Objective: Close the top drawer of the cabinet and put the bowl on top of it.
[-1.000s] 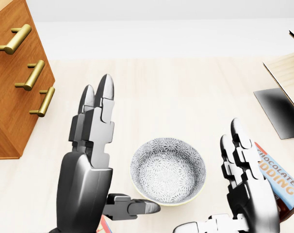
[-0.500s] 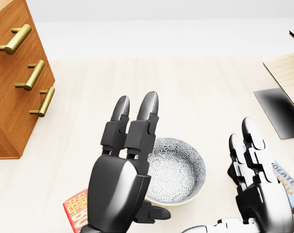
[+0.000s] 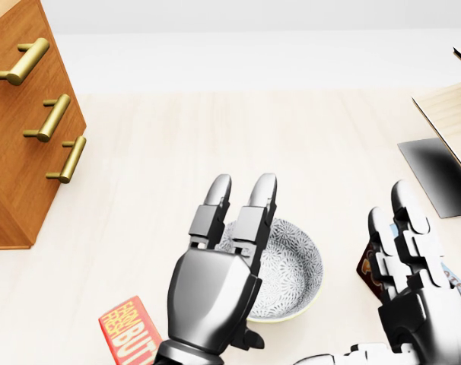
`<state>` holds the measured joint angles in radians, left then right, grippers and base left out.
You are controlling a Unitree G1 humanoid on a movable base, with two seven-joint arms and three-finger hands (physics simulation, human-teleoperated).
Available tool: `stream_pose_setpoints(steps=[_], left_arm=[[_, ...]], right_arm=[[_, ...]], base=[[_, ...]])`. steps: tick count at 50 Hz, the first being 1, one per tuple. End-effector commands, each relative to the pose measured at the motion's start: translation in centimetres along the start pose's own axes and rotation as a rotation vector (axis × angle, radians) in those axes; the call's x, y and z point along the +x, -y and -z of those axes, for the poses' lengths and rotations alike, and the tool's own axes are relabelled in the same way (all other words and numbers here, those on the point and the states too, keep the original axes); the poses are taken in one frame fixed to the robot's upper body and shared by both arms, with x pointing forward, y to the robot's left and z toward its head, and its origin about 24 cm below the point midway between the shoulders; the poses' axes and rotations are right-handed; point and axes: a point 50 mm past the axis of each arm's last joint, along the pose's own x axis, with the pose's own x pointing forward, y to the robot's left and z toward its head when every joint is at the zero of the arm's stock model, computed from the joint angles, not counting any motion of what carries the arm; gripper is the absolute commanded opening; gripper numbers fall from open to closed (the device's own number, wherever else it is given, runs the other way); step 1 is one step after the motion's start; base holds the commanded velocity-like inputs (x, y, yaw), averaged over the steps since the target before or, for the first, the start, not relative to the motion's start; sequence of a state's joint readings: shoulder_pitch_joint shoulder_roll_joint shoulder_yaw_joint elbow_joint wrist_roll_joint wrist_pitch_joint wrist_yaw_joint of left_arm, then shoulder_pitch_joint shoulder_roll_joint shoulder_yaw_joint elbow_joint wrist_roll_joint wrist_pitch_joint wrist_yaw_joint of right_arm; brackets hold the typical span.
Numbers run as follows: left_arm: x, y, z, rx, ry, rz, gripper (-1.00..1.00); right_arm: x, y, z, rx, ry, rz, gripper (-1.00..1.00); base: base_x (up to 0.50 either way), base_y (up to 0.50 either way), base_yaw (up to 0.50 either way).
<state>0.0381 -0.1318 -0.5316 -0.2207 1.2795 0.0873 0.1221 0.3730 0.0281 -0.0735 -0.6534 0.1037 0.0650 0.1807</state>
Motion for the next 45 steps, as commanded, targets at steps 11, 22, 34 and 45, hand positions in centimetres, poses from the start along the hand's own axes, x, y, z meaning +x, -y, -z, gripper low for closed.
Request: stream_pose_setpoints(steps=[11, 22, 34, 45], left_arm=[[0.0, 4.4, 1.5, 0.09, -0.055, 0.162, 1.0], [-0.1, 5.5, 1.9, 0.092, -0.07, 0.197, 1.0], [-0.2, 6.0, 2.0, 0.124, -0.067, 0.225, 1.0], [-0.2, 6.6, 2.5, 0.141, -0.083, 0.248, 1.0]], right_arm=[[0.0, 0.0, 0.0, 0.004, 0.0, 0.0, 1.0], [0.0, 0.2, -0.1, 0.006, 0.003, 0.003, 1.0], [0.0, 0.3, -0.2, 0.008, 0.005, 0.005, 1.0], [0.1, 0.2, -0.1, 0.007, 0.004, 0.006, 1.0]], base=[[0.0, 0.0, 0.0], [0.0, 0.0, 0.0], [0.0, 0.0, 0.0], [0.0, 0.0, 0.0]])
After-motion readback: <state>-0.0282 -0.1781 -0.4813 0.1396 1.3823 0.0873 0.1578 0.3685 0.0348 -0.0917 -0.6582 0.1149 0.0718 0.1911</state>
